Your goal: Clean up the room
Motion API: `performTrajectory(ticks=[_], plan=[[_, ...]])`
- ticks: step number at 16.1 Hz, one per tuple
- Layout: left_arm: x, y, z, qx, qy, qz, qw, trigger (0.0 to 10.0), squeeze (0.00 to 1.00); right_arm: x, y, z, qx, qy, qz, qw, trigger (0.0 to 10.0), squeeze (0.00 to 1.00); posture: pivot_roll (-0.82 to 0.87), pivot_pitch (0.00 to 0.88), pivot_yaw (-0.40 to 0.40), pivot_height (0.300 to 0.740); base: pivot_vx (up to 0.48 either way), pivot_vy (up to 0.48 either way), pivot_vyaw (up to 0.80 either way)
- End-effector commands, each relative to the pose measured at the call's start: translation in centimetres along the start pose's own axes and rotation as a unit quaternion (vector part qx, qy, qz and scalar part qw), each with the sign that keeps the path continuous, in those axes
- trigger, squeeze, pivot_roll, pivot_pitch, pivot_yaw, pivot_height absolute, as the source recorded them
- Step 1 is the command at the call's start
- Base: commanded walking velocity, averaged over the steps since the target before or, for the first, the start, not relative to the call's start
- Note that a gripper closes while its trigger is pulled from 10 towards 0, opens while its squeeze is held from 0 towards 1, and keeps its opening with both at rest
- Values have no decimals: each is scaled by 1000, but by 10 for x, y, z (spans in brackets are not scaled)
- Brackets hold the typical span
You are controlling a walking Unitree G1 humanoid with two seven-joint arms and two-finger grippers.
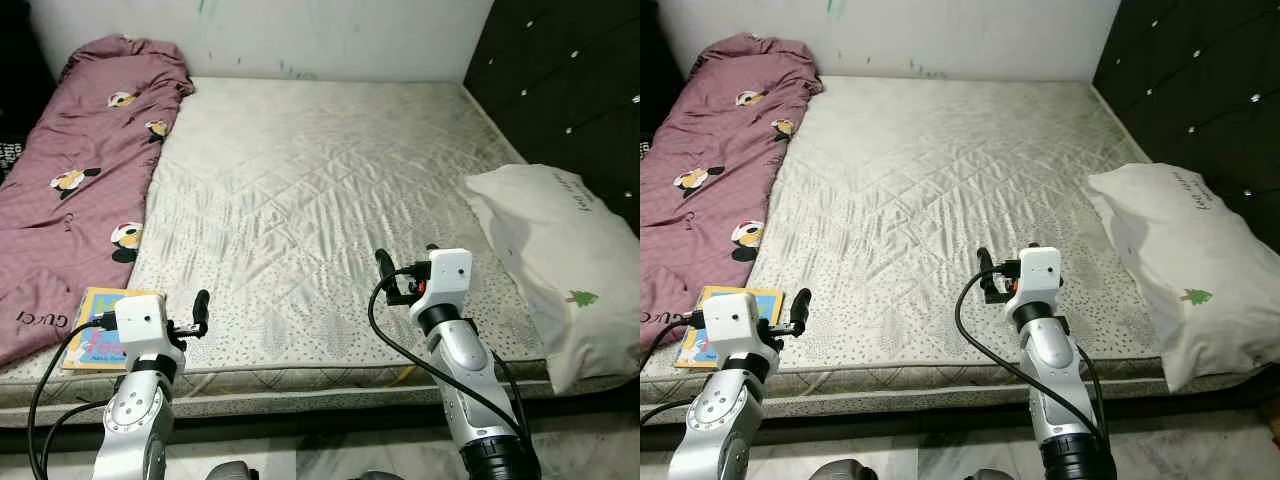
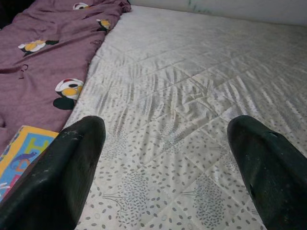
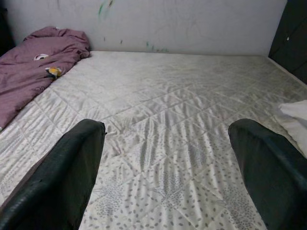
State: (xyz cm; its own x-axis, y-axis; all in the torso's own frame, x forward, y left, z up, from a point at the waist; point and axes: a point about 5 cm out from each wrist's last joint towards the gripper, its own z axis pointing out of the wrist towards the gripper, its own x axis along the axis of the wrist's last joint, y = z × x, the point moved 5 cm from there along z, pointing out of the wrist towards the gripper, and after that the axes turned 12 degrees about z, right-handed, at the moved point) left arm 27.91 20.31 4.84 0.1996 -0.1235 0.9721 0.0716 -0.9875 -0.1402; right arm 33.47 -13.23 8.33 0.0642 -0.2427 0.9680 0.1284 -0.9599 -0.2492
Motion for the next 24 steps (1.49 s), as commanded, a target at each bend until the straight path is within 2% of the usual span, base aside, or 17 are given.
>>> performTrajectory(ticks=[1,7,19,21,24], plan=[[0,0,0,0,-2,-2,1000,10000,0,0,4,-2,-4,-1,-3,1000,10000,0,26,0,-29,740,0,0,0],[7,-3,-4,7,8,3,1000,10000,0,3,5,-2,-7,-4,1,1000,10000,0,28,0,-40,740,0,400,0],[12,-1,-1,2,10,-5,1000,10000,0,4,7,1,-9,-11,1,1000,10000,0,26,0,-45,740,0,480,0],[17,-2,0,4,25,-4,1000,10000,0,3,6,2,-9,-13,2,1000,10000,0,24,0,-44,740,0,478,0],[20,1,-1,-7,33,-1,999,10000,0,2,6,2,-9,-14,3,1000,10000,0,23,0,-43,740,0,0,0]])
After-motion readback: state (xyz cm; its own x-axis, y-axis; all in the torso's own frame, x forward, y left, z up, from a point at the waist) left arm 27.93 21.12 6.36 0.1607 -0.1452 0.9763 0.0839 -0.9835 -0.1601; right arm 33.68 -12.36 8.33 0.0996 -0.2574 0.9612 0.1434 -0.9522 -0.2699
